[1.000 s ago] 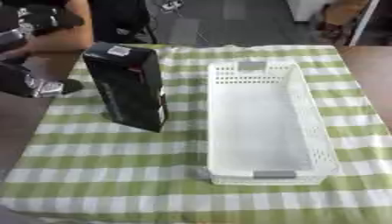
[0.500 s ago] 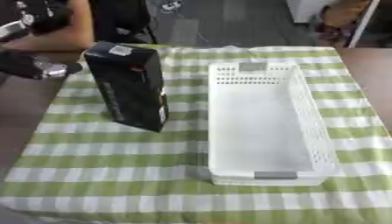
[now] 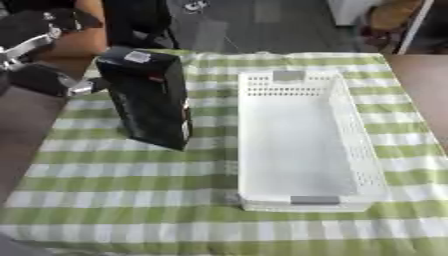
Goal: Pick up objects on the table and place them in the box.
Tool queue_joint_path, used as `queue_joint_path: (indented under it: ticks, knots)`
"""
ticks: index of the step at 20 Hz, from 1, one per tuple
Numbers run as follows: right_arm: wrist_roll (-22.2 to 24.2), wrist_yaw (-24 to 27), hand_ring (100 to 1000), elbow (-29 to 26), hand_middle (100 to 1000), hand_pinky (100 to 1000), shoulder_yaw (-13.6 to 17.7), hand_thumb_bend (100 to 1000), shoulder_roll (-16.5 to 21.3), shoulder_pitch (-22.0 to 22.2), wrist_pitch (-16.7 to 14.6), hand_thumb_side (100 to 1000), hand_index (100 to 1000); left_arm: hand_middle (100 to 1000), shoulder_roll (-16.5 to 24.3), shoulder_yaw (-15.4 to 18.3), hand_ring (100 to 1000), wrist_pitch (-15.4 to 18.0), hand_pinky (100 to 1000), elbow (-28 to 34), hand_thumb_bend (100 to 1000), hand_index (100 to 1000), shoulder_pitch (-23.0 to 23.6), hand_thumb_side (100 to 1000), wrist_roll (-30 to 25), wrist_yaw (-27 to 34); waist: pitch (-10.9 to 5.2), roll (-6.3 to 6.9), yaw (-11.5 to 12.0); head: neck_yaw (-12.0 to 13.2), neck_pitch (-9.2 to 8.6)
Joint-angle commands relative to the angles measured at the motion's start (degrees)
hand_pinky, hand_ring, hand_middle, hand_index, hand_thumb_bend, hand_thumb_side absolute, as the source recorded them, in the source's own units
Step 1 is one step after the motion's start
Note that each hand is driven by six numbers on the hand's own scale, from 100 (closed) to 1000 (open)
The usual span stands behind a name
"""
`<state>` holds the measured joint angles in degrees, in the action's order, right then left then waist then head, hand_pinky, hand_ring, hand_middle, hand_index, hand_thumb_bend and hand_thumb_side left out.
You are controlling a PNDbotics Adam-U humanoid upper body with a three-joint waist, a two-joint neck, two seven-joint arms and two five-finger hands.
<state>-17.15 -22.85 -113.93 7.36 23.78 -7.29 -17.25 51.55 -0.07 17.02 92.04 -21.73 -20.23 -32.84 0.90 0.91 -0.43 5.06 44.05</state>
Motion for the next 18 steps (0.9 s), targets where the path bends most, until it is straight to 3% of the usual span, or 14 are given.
queue_joint_path:
  ticks: [1, 18]
  knots:
    - [0.18, 0.21, 823, -0.66, 803, 781, 0.13, 142, 1.66, -0.16, -0.12, 634, 805, 935, 2.35, -0.49, 880, 1.75, 870, 0.4, 1000, 985, -1.38, 682, -0.52, 1.26, -0.46, 0.05, -0.09, 0.58, -0.29]
    - [0.4, 0.39, 823, -0.66, 804, 782, 0.01, 144, 1.72, -0.13, -0.2, 634, 805, 931, 2.51, -5.17, 891, 5.76, 893, -2.65, 1000, 989, -6.57, 690, -5.55, 0.8, -0.55, 0.18, -0.4, 0.99, -0.07]
